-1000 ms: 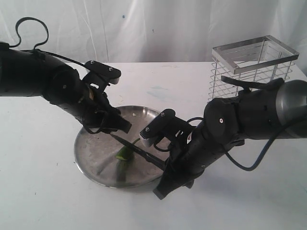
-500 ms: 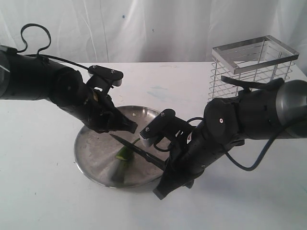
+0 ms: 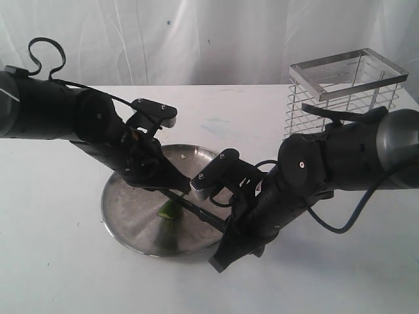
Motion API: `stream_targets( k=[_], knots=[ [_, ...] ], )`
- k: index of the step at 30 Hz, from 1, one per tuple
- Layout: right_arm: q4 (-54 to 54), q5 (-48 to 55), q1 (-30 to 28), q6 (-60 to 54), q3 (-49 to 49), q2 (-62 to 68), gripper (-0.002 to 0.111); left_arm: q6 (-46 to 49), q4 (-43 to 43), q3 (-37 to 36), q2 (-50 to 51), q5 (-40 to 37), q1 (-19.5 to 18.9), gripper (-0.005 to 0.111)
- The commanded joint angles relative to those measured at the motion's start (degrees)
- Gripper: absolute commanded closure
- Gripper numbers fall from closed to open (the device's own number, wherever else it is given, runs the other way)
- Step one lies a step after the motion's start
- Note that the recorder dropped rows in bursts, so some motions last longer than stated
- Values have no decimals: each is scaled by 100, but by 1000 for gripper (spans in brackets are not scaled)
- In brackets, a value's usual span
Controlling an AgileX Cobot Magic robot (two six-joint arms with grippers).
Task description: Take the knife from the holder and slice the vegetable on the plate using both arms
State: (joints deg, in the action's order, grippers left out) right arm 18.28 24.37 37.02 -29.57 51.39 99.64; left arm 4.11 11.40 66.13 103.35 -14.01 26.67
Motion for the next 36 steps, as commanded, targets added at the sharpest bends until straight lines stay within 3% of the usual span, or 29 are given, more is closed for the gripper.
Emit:
stream_targets(
  k=[1, 10, 18, 30, 36],
  knots=[
    [15, -26, 12, 1, 13, -17, 108, 362, 414, -38, -2, -67, 57, 106],
    [15, -14, 12, 1, 13, -17, 108, 369, 427, -38, 46, 103, 57, 106],
    [15, 30, 12, -21, 13, -17, 108, 490, 427, -38, 914, -29, 57, 106],
    [15, 93, 12, -61, 13, -8, 108, 532, 300, 195, -23, 22, -23, 106],
    [15, 181, 12, -61, 13, -8, 108, 532, 140, 184, 22, -378, -23, 106]
  ],
)
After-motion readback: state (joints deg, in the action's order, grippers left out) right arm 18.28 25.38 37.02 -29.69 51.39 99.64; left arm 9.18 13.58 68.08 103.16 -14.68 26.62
